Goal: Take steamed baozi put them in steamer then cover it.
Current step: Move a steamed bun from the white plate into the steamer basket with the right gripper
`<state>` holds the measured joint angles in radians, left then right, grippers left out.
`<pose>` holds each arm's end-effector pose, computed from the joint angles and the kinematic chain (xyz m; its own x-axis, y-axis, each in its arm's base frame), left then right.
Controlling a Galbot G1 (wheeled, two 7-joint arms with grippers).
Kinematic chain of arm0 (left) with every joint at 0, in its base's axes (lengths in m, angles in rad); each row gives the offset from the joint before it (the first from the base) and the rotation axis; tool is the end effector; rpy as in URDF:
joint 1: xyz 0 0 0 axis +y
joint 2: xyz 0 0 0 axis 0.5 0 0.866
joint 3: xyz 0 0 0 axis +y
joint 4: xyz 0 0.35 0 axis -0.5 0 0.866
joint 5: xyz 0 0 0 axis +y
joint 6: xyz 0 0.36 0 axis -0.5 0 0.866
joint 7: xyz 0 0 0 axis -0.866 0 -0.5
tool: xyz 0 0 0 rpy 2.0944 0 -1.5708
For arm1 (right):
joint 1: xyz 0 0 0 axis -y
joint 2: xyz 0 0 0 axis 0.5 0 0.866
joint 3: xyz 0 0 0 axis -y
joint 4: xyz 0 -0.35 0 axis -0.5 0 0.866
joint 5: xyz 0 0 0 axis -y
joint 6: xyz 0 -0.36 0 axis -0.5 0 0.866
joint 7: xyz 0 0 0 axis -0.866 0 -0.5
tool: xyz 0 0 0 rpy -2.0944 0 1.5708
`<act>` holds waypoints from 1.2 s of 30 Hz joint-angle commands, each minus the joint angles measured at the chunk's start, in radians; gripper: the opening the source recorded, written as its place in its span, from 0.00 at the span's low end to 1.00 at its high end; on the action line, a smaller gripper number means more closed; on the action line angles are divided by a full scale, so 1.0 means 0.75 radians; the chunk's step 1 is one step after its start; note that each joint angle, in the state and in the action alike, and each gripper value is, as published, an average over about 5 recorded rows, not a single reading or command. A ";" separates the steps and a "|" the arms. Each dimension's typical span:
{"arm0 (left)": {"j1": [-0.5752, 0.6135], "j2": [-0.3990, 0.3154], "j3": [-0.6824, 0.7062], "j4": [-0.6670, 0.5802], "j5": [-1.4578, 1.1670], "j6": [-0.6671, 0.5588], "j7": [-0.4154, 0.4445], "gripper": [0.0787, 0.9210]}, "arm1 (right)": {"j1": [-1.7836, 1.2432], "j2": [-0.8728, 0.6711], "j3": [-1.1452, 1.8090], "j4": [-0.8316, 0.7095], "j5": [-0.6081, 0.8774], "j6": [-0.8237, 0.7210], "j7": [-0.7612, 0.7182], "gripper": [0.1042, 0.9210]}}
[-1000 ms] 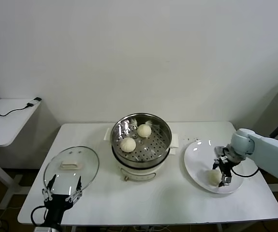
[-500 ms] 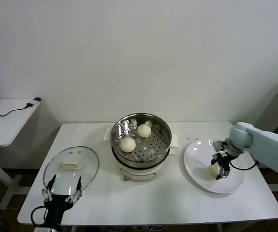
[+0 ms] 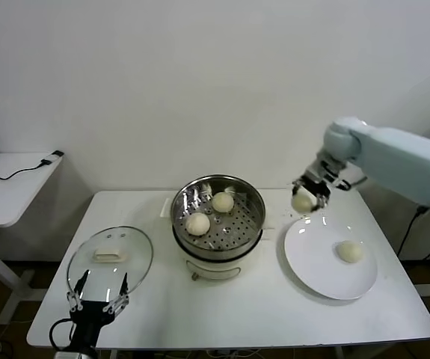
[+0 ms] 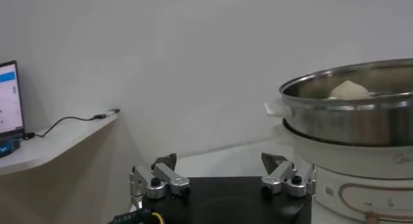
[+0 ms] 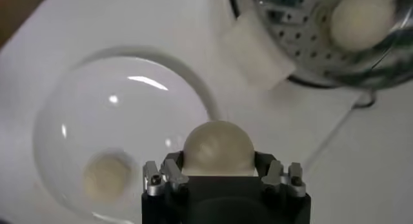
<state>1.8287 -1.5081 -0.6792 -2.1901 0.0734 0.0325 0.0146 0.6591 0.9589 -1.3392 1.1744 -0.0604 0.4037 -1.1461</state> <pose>0.1084 0.0542 -0.3019 -0.9794 -0.0822 0.1842 -0.0401 0.9743 0.2217 0.5905 -0.0206 -0.0160 -0.2354 -0.0621 0.9699 -0.5274 -0.8301 -0.1811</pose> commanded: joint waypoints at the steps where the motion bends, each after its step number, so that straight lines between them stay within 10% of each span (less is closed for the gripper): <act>1: 0.005 -0.004 -0.006 0.004 -0.003 -0.004 -0.002 0.88 | 0.185 0.312 0.015 0.040 -0.246 0.415 0.034 0.73; 36: 0.023 0.002 -0.039 0.039 -0.033 -0.010 0.006 0.88 | -0.124 0.515 -0.154 0.099 -0.028 0.416 0.044 0.76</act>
<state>1.8481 -1.5073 -0.7087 -2.1626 0.0511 0.0235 0.0191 0.5849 1.3295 -1.4399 1.2483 -0.0926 0.7100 -1.1142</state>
